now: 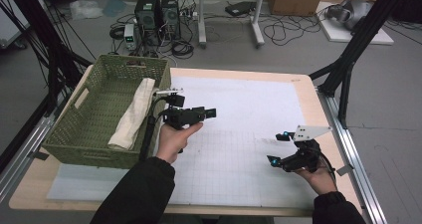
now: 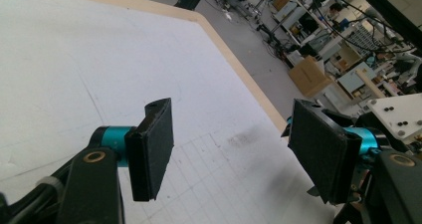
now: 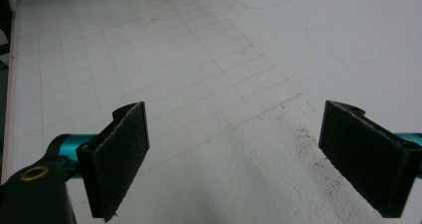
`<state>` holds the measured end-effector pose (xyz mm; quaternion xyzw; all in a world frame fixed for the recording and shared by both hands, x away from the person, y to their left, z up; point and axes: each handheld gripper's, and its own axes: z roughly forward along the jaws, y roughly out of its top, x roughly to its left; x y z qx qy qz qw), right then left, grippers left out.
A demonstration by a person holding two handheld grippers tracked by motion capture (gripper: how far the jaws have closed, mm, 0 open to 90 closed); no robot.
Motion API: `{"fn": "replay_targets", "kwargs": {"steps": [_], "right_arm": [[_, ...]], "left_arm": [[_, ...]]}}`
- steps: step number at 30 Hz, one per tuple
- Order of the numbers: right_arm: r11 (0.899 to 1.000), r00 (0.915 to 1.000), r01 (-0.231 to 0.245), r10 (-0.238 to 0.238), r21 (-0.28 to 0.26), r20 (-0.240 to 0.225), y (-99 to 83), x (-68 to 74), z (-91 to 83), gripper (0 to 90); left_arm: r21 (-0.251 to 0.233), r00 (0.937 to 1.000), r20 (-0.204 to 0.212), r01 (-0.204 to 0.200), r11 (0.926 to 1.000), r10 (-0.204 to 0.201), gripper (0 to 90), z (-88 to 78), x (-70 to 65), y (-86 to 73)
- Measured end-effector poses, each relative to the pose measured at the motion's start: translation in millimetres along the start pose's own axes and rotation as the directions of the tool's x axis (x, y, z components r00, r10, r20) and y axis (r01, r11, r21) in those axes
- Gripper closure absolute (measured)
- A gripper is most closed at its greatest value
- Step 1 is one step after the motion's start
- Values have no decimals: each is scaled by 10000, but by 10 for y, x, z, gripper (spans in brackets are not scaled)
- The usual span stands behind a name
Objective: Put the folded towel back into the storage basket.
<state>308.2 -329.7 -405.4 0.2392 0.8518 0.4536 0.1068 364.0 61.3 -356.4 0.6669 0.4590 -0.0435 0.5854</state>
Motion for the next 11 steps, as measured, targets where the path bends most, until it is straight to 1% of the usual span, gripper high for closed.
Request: {"fn": "replay_targets", "kwargs": {"steps": [3, 4, 8, 10, 11], "right_arm": [[10000, 10000, 0, 0, -25, -8, -1, 0, -6, 115], [10000, 10000, 2, -2, -34, -25, -1, -2, -8, 115], [10000, 10000, -26, 26, -40, -19, -3, -3, -16, 115], [10000, 10000, -16, 16, -56, 7, -2, -3, -20, 115], [10000, 10000, -14, 14, -68, 13, -2, -3, -21, 115]], "left_arm": [[90, 10000, 43, -50, 9999, 50, 344, 41, -15, -22], [57, 10000, 4, -54, 10000, 54, 344, 52, -22, -31], [174, 9997, -101, -224, 9996, 226, 344, 96, -39, -61], [197, 9997, -46, -239, 9995, 240, 344, 113, -50, -73], [233, 9995, -81, -318, 9992, 320, 344, 120, -51, -78]]}}
